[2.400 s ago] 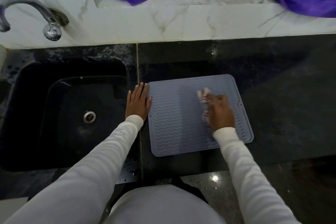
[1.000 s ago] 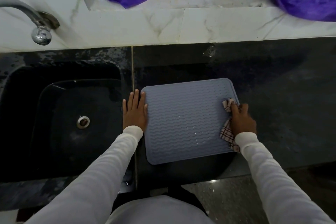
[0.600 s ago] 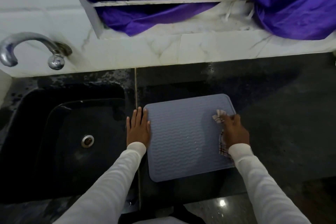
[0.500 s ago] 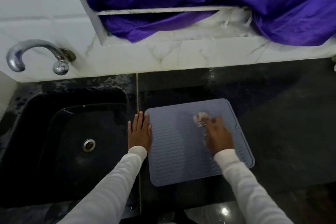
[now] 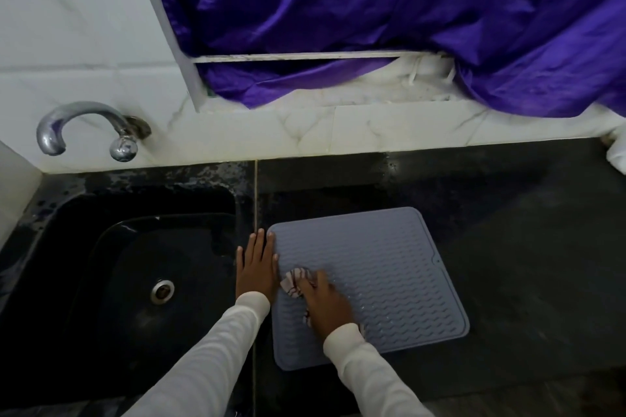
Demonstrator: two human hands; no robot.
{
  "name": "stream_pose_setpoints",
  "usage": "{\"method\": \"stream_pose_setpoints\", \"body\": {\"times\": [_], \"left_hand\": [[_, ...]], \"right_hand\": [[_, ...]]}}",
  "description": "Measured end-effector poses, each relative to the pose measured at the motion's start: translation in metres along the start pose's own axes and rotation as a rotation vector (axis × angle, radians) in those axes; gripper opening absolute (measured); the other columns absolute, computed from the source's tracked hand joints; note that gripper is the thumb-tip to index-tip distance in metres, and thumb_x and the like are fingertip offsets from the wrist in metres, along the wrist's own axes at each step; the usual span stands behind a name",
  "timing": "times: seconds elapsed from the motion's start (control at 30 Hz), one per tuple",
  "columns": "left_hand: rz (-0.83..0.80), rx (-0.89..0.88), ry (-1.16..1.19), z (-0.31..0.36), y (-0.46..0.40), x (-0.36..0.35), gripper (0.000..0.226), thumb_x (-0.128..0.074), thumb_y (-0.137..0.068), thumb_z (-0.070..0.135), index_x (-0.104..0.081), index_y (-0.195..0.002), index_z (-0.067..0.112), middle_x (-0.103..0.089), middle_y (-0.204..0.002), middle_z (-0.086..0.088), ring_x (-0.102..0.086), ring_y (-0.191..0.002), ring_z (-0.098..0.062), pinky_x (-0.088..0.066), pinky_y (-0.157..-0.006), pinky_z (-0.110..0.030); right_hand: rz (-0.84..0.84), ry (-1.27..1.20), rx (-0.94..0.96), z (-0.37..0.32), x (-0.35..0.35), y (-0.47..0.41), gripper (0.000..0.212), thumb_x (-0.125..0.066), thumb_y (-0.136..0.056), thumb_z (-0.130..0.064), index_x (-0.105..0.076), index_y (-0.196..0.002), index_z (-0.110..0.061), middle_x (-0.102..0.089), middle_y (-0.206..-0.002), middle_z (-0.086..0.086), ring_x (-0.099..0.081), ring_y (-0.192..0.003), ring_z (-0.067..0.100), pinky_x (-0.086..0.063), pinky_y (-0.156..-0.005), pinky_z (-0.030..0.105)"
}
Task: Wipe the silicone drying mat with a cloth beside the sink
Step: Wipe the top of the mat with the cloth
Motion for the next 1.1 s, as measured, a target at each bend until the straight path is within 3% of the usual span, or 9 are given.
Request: {"method": "stream_pose_setpoints", "body": {"times": [0.07,0.2,0.27,0.33,0.4,0.6,0.77,0.87,1.1], "left_hand": [[0.003,-0.004,0.003,0.000,0.000,0.000,0.068,0.003,-0.093,0.049,-0.005,-0.156,0.026,-0.005,-0.165,0.001,0.003,-0.150,-0.016,0.007,-0.121,-0.043],[-0.004,-0.008,0.009,0.000,0.000,0.001,0.067,0.003,-0.094,0.050,-0.004,-0.157,0.026,-0.003,-0.164,0.003,0.004,-0.150,-0.016,0.008,-0.121,-0.043],[-0.005,-0.003,0.001,0.000,0.000,0.000,0.067,0.003,-0.094,0.049,-0.005,-0.157,0.026,-0.005,-0.165,0.002,0.003,-0.151,-0.017,0.007,-0.121,-0.044],[-0.009,-0.004,-0.013,0.000,0.000,0.000,0.067,0.003,-0.094,0.049,-0.006,-0.157,0.026,-0.006,-0.165,0.001,0.001,-0.151,-0.018,0.007,-0.121,-0.044],[-0.012,-0.008,-0.025,0.000,0.000,0.000,0.068,0.004,-0.093,0.049,-0.005,-0.157,0.026,-0.005,-0.165,0.001,0.002,-0.151,-0.018,0.009,-0.120,-0.042],[-0.015,-0.005,-0.023,0.003,0.001,0.005,0.057,-0.012,-0.102,0.042,-0.005,-0.157,0.026,-0.005,-0.165,-0.001,0.002,-0.151,-0.020,0.007,-0.121,-0.044],[-0.034,-0.004,-0.049,0.004,0.002,0.007,0.056,-0.017,-0.105,0.038,0.001,-0.157,0.026,0.001,-0.165,0.000,0.007,-0.151,-0.019,0.009,-0.121,-0.043],[-0.030,-0.008,-0.061,0.003,0.002,0.006,0.056,-0.017,-0.106,0.038,0.001,-0.157,0.026,0.002,-0.165,0.000,0.008,-0.151,-0.019,0.010,-0.121,-0.043],[-0.022,-0.002,-0.058,0.004,0.002,0.006,0.055,-0.016,-0.106,0.039,0.001,-0.157,0.026,0.002,-0.165,0.001,0.008,-0.151,-0.018,0.008,-0.122,-0.044]], "right_hand": [[0.019,0.019,-0.017,0.006,0.003,0.002,0.095,-0.081,-0.067,-0.029,-0.025,-0.144,-0.027,-0.039,-0.136,0.018,-0.065,-0.082,0.031,-0.055,-0.062,0.040],[0.085,0.062,-0.067,0.037,0.010,0.006,0.102,-0.093,-0.036,-0.030,-0.050,-0.128,-0.022,-0.062,-0.109,0.017,-0.063,-0.053,0.025,-0.047,-0.037,0.032],[0.076,0.082,-0.107,0.058,0.020,0.009,0.090,-0.086,-0.059,-0.027,-0.040,-0.136,-0.020,-0.054,-0.122,0.020,-0.066,-0.069,0.030,-0.053,-0.050,0.037],[0.039,0.087,-0.159,0.087,0.020,0.012,0.066,-0.054,-0.093,-0.022,-0.021,-0.150,-0.025,-0.028,-0.145,0.019,-0.059,-0.103,0.034,-0.052,-0.080,0.042],[0.058,0.063,-0.224,0.114,0.023,0.017,0.061,-0.042,-0.098,-0.022,-0.014,-0.151,-0.033,-0.020,-0.148,0.014,-0.054,-0.111,0.032,-0.050,-0.089,0.041],[0.144,0.030,-0.382,0.178,0.038,0.030,0.063,-0.050,-0.093,-0.019,-0.022,-0.148,-0.035,-0.031,-0.140,0.010,-0.057,-0.104,0.031,-0.052,-0.081,0.041],[0.119,-0.001,-0.484,0.225,0.048,0.040,0.070,-0.054,-0.090,-0.028,-0.010,-0.143,-0.043,-0.024,-0.131,0.005,-0.060,-0.095,0.027,-0.054,-0.082,0.043],[0.124,0.028,-0.496,0.231,0.047,0.040,0.072,-0.053,-0.091,-0.028,-0.008,-0.145,-0.041,-0.024,-0.125,0.004,-0.060,-0.090,0.023,-0.055,-0.080,0.041],[0.200,-0.038,-0.560,0.220,0.055,0.039,0.062,-0.049,-0.090,-0.016,-0.025,-0.144,-0.034,-0.039,-0.124,0.014,-0.056,-0.093,0.038,-0.050,-0.075,0.043]]}}
Point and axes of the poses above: each hand's wrist, its own y-axis away from the middle knuckle, its own x-axis out of the back of the hand, z = x × y, the point moved 4 cm from there along -y, towards the middle knuckle
